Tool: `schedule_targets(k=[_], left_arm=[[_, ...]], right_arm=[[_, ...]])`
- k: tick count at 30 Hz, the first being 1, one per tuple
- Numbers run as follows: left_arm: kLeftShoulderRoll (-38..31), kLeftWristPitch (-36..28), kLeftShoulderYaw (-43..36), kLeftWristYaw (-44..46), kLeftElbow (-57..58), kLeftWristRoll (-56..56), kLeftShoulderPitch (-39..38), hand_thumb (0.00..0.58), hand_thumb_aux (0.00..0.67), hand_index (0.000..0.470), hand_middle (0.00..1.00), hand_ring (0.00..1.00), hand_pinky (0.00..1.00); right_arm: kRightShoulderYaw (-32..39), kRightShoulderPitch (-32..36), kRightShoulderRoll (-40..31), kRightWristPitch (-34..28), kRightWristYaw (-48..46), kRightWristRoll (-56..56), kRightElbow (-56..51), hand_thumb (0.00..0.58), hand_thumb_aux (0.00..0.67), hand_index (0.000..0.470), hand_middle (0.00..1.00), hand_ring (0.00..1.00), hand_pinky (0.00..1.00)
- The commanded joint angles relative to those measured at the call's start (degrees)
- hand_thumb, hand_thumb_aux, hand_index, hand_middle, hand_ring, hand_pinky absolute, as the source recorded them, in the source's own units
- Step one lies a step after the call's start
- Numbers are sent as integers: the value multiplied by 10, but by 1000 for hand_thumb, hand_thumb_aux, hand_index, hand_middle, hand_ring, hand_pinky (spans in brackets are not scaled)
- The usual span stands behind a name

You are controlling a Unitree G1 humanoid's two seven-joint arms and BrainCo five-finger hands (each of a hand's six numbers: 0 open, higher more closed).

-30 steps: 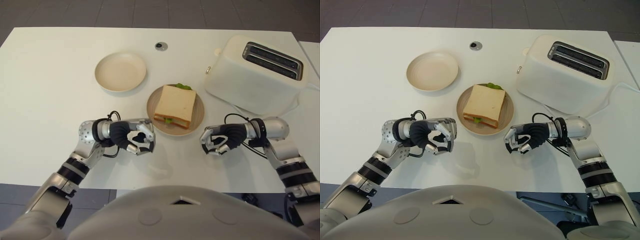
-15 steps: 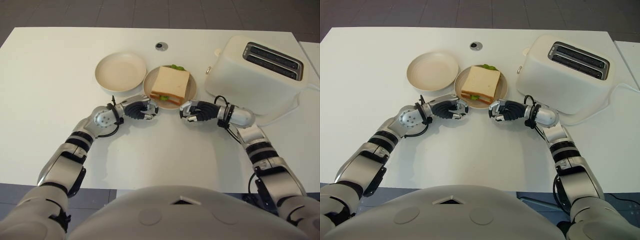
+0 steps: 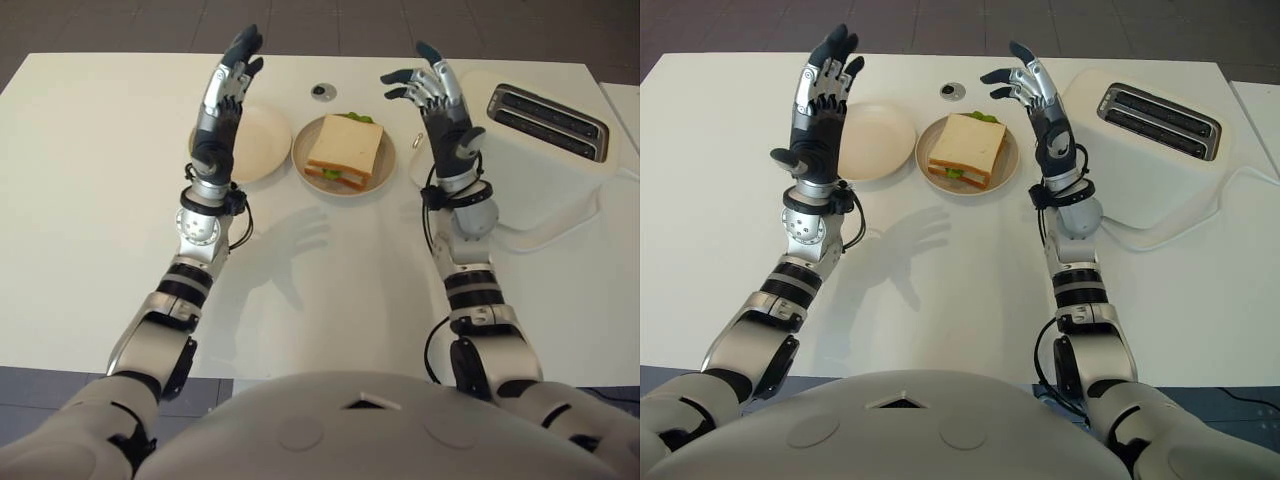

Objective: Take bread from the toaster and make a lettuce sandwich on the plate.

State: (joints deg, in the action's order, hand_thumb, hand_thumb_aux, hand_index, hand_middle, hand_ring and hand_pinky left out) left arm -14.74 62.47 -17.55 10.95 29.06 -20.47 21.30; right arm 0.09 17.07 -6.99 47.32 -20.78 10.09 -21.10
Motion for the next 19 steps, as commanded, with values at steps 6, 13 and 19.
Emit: schedule_targets(k=[6, 13, 19], left_arm=[[63, -44, 53, 135, 26, -58, -13, 0, 0, 0, 0, 0, 0], [137, -116, 80, 173, -52, -105, -56, 0, 0, 0, 0, 0, 0], [171, -125, 92, 125, -71, 13, -89, 0, 0, 0, 0, 0, 0]], right_arm=[[-6, -12, 37, -28, -1, 56, 18, 0, 0, 0, 0, 0, 0], [-11, -28, 61, -80, -4, 90, 38, 0, 0, 0, 0, 0, 0], [-19, -50, 79, -61, 53, 27, 45, 0, 0, 0, 0, 0, 0]])
